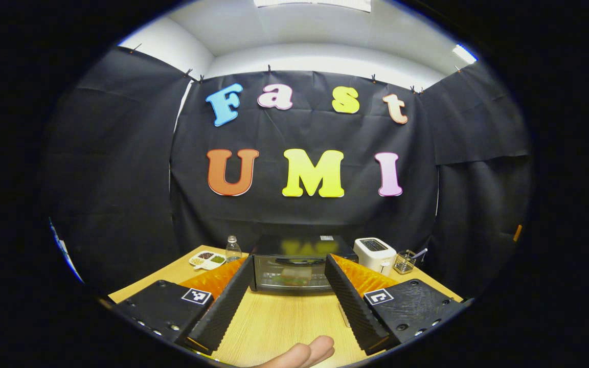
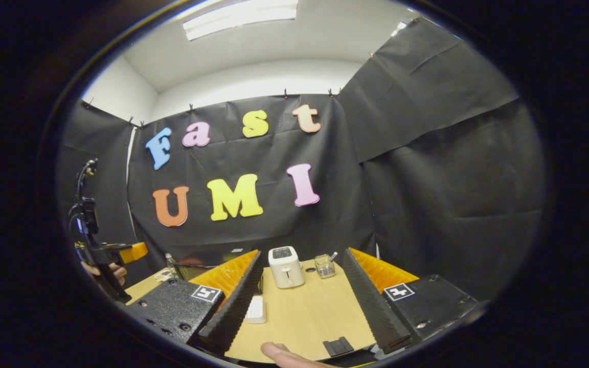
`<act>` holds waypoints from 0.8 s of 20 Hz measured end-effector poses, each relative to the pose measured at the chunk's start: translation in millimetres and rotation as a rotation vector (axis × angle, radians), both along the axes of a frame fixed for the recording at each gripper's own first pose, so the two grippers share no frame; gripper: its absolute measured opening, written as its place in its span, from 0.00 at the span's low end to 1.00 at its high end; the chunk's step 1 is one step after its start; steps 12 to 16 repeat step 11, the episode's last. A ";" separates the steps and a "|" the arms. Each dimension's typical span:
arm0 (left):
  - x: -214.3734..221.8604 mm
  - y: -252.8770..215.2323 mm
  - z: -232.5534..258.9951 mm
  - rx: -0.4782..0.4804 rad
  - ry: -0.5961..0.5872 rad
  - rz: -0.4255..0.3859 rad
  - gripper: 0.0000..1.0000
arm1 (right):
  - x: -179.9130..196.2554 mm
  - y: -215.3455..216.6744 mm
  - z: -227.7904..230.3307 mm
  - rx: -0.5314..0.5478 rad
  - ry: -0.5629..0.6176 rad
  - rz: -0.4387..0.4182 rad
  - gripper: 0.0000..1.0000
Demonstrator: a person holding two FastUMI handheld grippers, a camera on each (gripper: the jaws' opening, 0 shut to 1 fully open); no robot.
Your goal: Open the electric oven with the left hand, put the food in, and close the electric oven.
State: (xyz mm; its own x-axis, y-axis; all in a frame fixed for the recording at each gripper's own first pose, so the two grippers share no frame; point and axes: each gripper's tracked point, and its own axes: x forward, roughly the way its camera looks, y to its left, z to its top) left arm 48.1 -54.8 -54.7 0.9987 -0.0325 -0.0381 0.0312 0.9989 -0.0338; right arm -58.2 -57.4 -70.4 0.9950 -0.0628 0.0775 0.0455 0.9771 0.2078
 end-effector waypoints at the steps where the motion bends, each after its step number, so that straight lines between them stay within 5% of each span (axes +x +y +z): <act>1: -9.8 2.2 4.3 0.009 -0.015 0.005 0.93 | -1.5 0.6 0.2 0.007 0.000 0.005 0.89; 2: -19.8 2.6 6.2 0.012 -0.021 0.007 0.93 | -4.5 2.3 -2.6 0.014 0.002 0.011 1.00; 3: -29.1 5.1 6.9 0.014 -0.027 0.019 0.93 | -6.1 2.1 -2.4 0.020 0.000 0.011 0.89; 4: -37.3 8.5 8.1 0.018 -0.037 0.032 0.93 | -6.1 -0.3 -3.7 0.024 -0.001 0.011 1.00; 5: -45.1 13.2 8.0 0.021 -0.043 0.045 0.92 | -8.4 -0.4 -2.4 0.026 -0.009 0.011 0.89; 9: -71.9 22.4 -2.4 0.034 -0.037 0.075 0.93 | -12.7 -0.3 -2.0 0.000 -0.007 0.012 0.89; 10: -75.8 22.5 -4.6 0.056 -0.031 0.070 0.92 | -13.3 -0.2 -3.5 -0.011 0.001 0.012 1.00; 11: -79.9 21.8 -4.9 0.071 -0.035 0.068 0.82 | -14.4 0.9 -1.6 -0.022 -0.001 0.018 1.00; 16: -79.9 21.8 -4.9 0.071 -0.035 0.068 0.82 | -14.4 0.9 -1.6 -0.022 -0.001 0.018 1.00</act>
